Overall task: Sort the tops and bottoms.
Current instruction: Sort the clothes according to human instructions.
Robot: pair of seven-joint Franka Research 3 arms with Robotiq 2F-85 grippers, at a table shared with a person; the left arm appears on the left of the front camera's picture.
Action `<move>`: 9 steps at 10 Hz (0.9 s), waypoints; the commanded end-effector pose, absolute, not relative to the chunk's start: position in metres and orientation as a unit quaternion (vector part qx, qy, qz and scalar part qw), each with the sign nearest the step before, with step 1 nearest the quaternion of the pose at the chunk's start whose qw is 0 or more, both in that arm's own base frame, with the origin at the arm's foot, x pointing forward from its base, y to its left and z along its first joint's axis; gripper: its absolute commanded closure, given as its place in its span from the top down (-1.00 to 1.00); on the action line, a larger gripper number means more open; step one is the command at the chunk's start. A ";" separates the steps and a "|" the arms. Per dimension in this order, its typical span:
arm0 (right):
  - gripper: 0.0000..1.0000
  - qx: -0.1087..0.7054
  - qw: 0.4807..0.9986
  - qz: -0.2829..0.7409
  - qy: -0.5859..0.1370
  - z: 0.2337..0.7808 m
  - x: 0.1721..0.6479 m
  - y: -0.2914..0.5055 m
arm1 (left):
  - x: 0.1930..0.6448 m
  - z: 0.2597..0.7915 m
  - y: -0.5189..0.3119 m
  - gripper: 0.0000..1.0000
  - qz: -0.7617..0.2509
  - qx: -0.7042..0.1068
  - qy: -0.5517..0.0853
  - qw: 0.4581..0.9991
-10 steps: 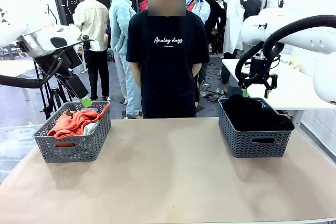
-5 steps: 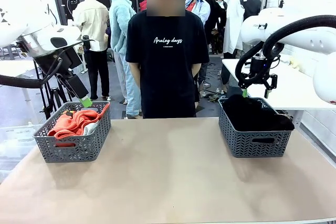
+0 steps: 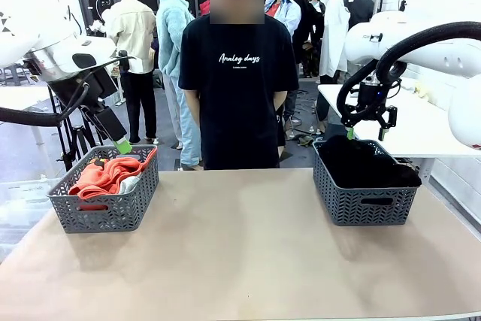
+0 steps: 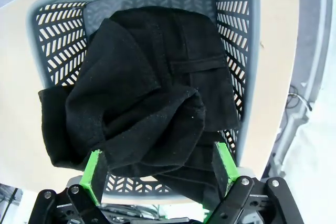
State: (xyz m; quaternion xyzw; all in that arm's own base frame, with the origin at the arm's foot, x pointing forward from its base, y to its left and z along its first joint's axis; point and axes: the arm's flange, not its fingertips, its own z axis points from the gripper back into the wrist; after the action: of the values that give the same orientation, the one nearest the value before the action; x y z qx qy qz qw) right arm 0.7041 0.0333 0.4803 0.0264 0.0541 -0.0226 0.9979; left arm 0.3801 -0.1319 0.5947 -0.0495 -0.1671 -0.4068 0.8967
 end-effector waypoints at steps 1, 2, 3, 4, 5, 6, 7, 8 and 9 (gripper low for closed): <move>1.00 0.027 0.998 -0.018 0.052 0.482 0.704 0.033 | 0.378 0.595 -0.131 1.00 -0.407 -0.050 -0.167 0.897; 1.00 0.027 0.998 -0.018 0.052 0.482 0.704 0.033 | 0.378 0.595 -0.131 1.00 -0.407 -0.050 -0.167 0.897; 1.00 0.027 0.998 -0.018 0.052 0.482 0.704 0.033 | 0.378 0.595 -0.131 1.00 -0.407 -0.050 -0.167 0.897; 1.00 0.027 0.998 -0.018 0.052 0.482 0.704 0.033 | 0.378 0.595 -0.131 1.00 -0.407 -0.050 -0.167 0.897; 1.00 0.027 0.998 -0.018 0.052 0.482 0.704 0.033 | 0.378 0.595 -0.131 1.00 -0.407 -0.050 -0.167 0.897; 1.00 0.027 0.998 -0.018 0.052 0.482 0.704 0.033 | 0.378 0.595 -0.131 1.00 -0.407 -0.050 -0.167 0.897; 1.00 0.027 0.998 -0.018 0.052 0.482 0.704 0.033 | 0.378 0.595 -0.131 1.00 -0.407 -0.050 -0.167 0.897; 1.00 0.027 0.998 -0.018 0.052 0.482 0.704 0.033 | 0.378 0.595 -0.131 1.00 -0.407 -0.050 -0.167 0.897; 1.00 0.027 0.998 -0.018 0.052 0.482 0.704 0.033 | 0.378 0.595 -0.131 1.00 -0.407 -0.050 -0.167 0.897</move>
State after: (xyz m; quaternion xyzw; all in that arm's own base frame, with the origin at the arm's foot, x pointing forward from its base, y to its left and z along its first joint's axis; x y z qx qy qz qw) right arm 0.7041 0.0333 0.4803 0.0264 0.0541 -0.0226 0.9979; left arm 0.3801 -0.1319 0.5947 -0.0495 -0.1671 -0.4068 0.8968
